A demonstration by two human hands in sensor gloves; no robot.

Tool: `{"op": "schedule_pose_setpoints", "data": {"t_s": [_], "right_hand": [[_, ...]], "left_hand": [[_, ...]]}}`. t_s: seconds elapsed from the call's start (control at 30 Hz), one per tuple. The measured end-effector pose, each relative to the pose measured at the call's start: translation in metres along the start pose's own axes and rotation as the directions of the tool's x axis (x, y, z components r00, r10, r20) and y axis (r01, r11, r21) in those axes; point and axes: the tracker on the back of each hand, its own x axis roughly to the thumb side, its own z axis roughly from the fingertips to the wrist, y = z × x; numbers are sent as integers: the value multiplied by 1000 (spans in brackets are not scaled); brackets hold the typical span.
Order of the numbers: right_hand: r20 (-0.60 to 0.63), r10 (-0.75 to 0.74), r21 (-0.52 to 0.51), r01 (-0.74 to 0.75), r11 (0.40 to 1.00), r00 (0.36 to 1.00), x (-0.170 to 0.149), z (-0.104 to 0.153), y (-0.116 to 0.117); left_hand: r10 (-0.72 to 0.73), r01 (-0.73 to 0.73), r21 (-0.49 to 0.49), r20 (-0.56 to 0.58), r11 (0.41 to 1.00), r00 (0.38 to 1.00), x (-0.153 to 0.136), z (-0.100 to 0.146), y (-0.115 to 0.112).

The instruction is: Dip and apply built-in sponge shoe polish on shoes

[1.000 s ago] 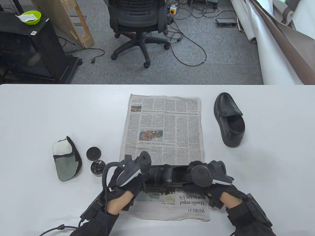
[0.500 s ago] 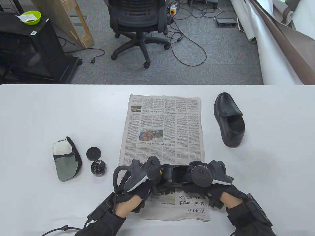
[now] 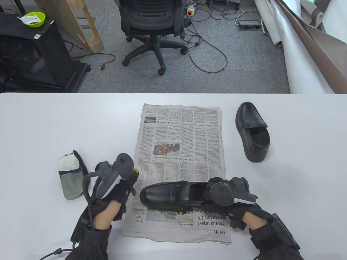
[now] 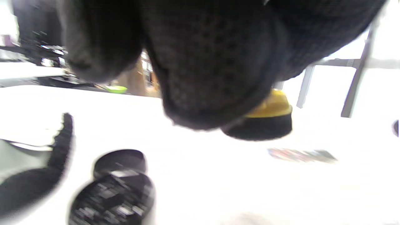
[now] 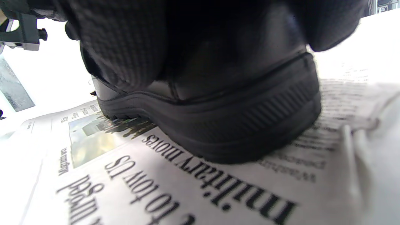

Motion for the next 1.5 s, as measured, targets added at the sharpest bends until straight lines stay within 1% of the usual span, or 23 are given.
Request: {"op": "schedule_pose_setpoints", "data": {"t_s": [0.1,0.13,0.2,0.23,0.3,0.37,0.43,0.6,0.67,0.83,0.9,1.13,1.27,1.4,1.43,1.5], "right_hand": [[0,-1,-1,1,1000,1000,0,0,0],[0,0,-1,0,1000,1000,0,0,0],[0,-1,-1,1,1000,1000,0,0,0],[0,-2,0,2,1000,1000,0,0,0],[0,-2,-1,2,1000,1000,0,0,0],[2,-3,-1,3,1000,1000,0,0,0],[3,-3,-1,3,1000,1000,0,0,0],[6,-4,0,4,1000,1000,-1,0,0],[7,-5,0,5,1000,1000,-1,0,0],[9,-6,-1,6,1000,1000,-1,0,0],[9,-7,-1,7,1000,1000,-1,0,0],[11,-9,1,9,1000,1000,-1,0,0],[11,-8,1,8,1000,1000,-1,0,0],[10,-7,-1,7,1000,1000,-1,0,0],[10,-6,-2,6,1000,1000,-1,0,0],[9,-2,-2,2,1000,1000,-1,0,0]], "left_hand": [[-10,10,1,-97,1000,995,-27,-15,-6],[-21,20,-12,-126,1000,992,-36,-20,-9],[-27,31,24,-142,999,989,-44,-25,-13],[-54,57,17,-160,998,986,-47,-29,-16],[-82,89,37,-150,995,985,-49,-35,-21],[-120,128,34,-176,991,977,-50,-42,-26],[-148,151,5,-188,988,971,-50,-50,-32],[-215,214,-25,-205,977,955,-50,-60,-41],[-199,198,-25,-204,980,958,-52,-62,-42],[-215,203,-79,-200,976,956,-53,-67,-46],[-244,234,-75,-199,969,949,-52,-69,-49],[-260,249,-78,-210,965,942,-53,-73,-57],[-267,262,-51,-209,964,941,-51,-72,-57],[-285,282,-47,-225,958,932,-51,-71,-57],[-284,280,-49,-239,959,929,-51,-70,-55],[-251,260,-1,-261,966,932,-52,-63,-45]]}}
